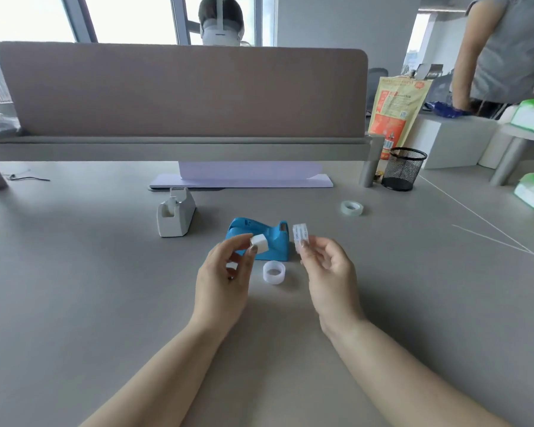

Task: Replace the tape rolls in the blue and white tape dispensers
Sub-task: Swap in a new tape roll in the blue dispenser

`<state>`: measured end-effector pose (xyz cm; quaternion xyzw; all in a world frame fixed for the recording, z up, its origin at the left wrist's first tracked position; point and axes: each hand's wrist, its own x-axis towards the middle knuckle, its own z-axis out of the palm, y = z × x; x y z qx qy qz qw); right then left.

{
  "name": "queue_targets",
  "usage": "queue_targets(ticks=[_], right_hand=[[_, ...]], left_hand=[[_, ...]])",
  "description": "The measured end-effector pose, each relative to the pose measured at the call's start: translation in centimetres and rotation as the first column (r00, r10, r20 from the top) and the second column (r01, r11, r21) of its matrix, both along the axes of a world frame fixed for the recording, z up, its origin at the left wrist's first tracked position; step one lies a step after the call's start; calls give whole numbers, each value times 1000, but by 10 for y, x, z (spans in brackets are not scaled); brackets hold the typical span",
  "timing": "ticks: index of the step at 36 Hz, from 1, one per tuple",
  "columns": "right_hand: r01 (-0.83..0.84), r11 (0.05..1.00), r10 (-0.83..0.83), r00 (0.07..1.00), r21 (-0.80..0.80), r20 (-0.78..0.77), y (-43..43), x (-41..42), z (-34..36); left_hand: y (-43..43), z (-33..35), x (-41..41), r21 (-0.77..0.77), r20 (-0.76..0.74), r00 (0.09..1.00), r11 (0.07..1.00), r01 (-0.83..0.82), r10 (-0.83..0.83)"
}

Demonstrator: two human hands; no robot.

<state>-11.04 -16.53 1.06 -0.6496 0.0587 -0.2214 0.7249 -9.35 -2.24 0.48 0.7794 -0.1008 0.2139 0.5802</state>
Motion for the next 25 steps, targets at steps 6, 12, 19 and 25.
queue_targets(ticks=[6, 12, 19, 25], right_hand=[[-91, 996, 91, 996, 9, 5, -1, -3, 2], [-134, 991, 134, 991, 16, 4, 0, -2, 0], [-197, 980, 196, 980, 39, 32, 1, -3, 1], [-242, 970, 242, 970, 7, 18, -1, -5, 1]], left_hand=[[-4, 8, 1, -60, -28, 995, 994, 95, -97], [-5, 8, -1, -83, -12, 990, 987, 141, -142], [-7, 5, -4, -80, 46, 987, 985, 155, -152], [-8, 6, -4, -73, 43, 989, 987, 143, -141]])
